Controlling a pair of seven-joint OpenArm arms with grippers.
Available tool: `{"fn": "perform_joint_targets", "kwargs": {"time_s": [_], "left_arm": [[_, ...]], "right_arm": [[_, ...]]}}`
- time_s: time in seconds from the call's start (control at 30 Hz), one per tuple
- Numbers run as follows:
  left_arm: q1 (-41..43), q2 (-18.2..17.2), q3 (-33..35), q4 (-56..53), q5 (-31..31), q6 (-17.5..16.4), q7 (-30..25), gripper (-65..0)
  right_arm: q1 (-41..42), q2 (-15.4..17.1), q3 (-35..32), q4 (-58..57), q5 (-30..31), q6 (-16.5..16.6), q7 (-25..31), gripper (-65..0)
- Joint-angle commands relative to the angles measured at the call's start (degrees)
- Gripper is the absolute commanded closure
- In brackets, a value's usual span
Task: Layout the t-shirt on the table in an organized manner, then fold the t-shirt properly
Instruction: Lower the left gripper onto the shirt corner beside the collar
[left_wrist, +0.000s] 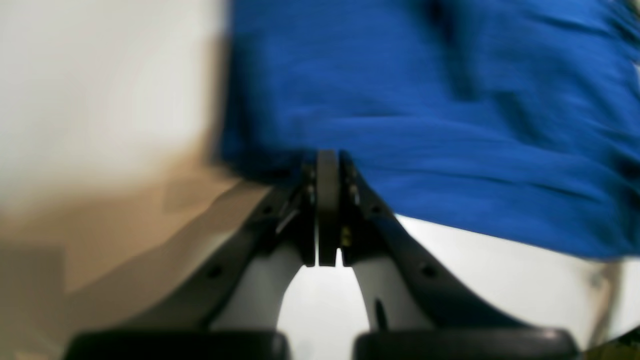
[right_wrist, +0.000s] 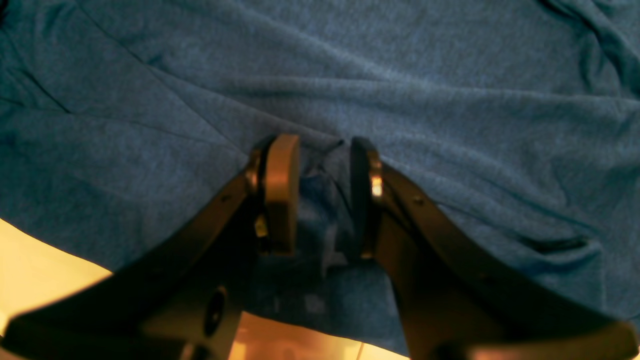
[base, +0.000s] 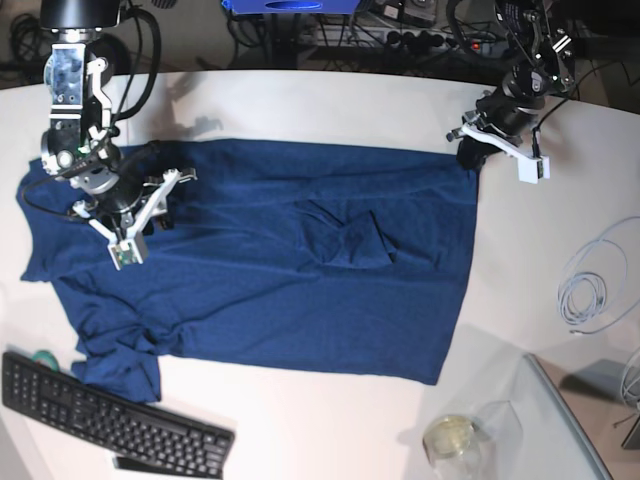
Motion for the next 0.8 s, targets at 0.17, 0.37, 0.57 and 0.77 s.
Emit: {"fn": "perform_joint_targets", "kwargs": {"time_s": [0.17,0.37,0.57,0.77], "left_arm": [[-0.5,-0.3,-0.1,1.2,-1.4,0.2,-1.3,-12.2],[-0.5,-0.3,-0.1,1.6,-1.5,0.2,-1.3,-25.5],[-0.5,0.7,-2.8,1.4,-1.5,0.2,-1.3,-38.5],[-1.6,1.6,-5.3,1.2,-1.5,0.2,-1.3,-39.0]], "right_arm": [[0.7,0.3,0.2,0.9,0.3,0.0,1.2,-15.8],[0.7,0.3,0.2,0.9,0.3,0.0,1.2,-15.6],[0.8,0.3,0.2,-0.7,0.3,0.0,1.2,-15.6],[0.9,0.3,0.2,-3.4,0.3,0.0,1.2,-15.6]]}}
